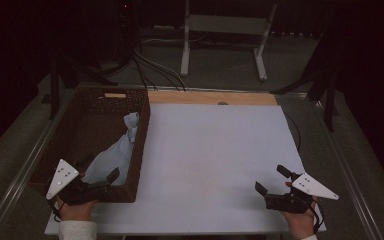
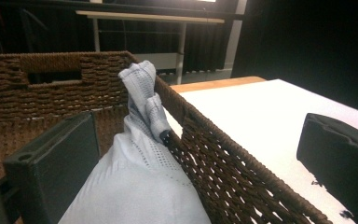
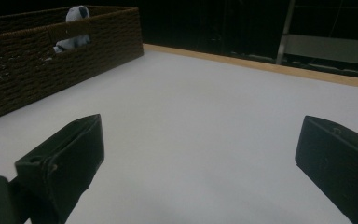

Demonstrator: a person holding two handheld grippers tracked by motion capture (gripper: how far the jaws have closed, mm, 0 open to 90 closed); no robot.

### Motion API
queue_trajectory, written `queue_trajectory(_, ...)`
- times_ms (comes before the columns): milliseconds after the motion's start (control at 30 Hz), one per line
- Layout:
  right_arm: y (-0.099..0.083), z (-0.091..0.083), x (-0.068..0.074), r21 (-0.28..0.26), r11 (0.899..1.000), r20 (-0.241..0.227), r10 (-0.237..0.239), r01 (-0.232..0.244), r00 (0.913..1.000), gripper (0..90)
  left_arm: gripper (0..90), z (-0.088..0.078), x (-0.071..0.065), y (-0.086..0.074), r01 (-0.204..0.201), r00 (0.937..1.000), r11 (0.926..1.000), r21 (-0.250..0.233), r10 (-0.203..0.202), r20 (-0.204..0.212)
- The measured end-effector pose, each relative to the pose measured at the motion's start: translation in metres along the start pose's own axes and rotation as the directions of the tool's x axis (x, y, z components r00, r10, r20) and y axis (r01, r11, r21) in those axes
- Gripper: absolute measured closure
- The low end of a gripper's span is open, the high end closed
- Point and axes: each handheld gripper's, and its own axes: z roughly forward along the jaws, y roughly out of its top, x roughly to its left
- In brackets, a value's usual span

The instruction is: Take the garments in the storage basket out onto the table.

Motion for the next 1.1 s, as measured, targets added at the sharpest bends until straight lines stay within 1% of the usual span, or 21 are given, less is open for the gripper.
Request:
queue_trajectory(67, 0.0, 0.0, 0.001, -0.003, 1.0, 0.001, -0.001, 0.001, 1.0, 1.5, 0.2, 0.0, -0.002, 0.001, -0.009, 1.0, 0.9997, 0.021, 0.009, -0.003)
queue_trajectory(133, 0.0, 0.0, 0.001, -0.004, 1.0, 0.001, -0.004, 0.004, 1.0, 1.5, 0.2, 0.0, -0.003, 0.002, -0.015, 0.9999, 0.9997, 0.022, 0.015, -0.006)
queue_trajectory(200, 0.001, 0.0, 0.002, -0.005, 1.0, 0.002, -0.007, 0.007, 1.0, 1.5, 0.2, 0.0, -0.005, 0.002, -0.037, 0.9993, 0.9987, 0.034, 0.037, 0.002)
queue_trajectory(300, 0.001, 0.0, 0.002, -0.008, 1.0, 0.007, -0.01, 0.01, 0.9999, 1.5, 0.2, 0.001, -0.007, 0.002, -0.041, 0.9991, 0.9985, 0.035, 0.041, 0.004)
queue_trajectory(500, 0.001, 0.0, 0.002, -0.01, 1.0, 0.006, -0.008, 0.008, 0.9999, 1.6, 0.3, 0.001, -0.007, 0.003, -0.037, 0.9993, 0.9987, 0.034, 0.038, -0.008)
queue_trajectory(600, 0.001, 0.001, 0.003, -0.007, 1.0, 0.003, -0.012, 0.012, 0.9999, 1.5, 0.2, 0.001, -0.009, 0.005, -0.049, 0.9986, 0.9977, 0.048, 0.05, -0.018)
queue_trajectory(733, 0.001, 0.002, 0.006, -0.006, 1.0, 0.005, -0.024, 0.024, 0.9997, 1.5, 0.2, 0.001, -0.011, 0.009, -0.06, 0.9979, 0.997, 0.049, 0.061, -0.022)
queue_trajectory(967, 0.001, 0.003, 0.011, -0.004, 1.0, 0.0, -0.026, 0.026, 0.9997, 1.5, 0.2, -0.002, -0.01, 0.015, -0.065, 0.9978, 0.9962, 0.058, 0.066, -0.009)
queue_trajectory(1000, 0.001, 0.003, 0.012, -0.006, 1.0, 0.0, -0.03, 0.03, 0.9995, 1.5, 0.2, -0.003, -0.009, 0.017, -0.066, 0.9978, 0.9957, 0.065, 0.067, -0.005)
queue_trajectory(1100, 0.002, 0.003, 0.013, -0.007, 0.999, -0.003, -0.035, 0.035, 0.9994, 1.5, 0.2, -0.003, -0.009, 0.019, -0.061, 0.9981, 0.9961, 0.063, 0.061, 0.002)
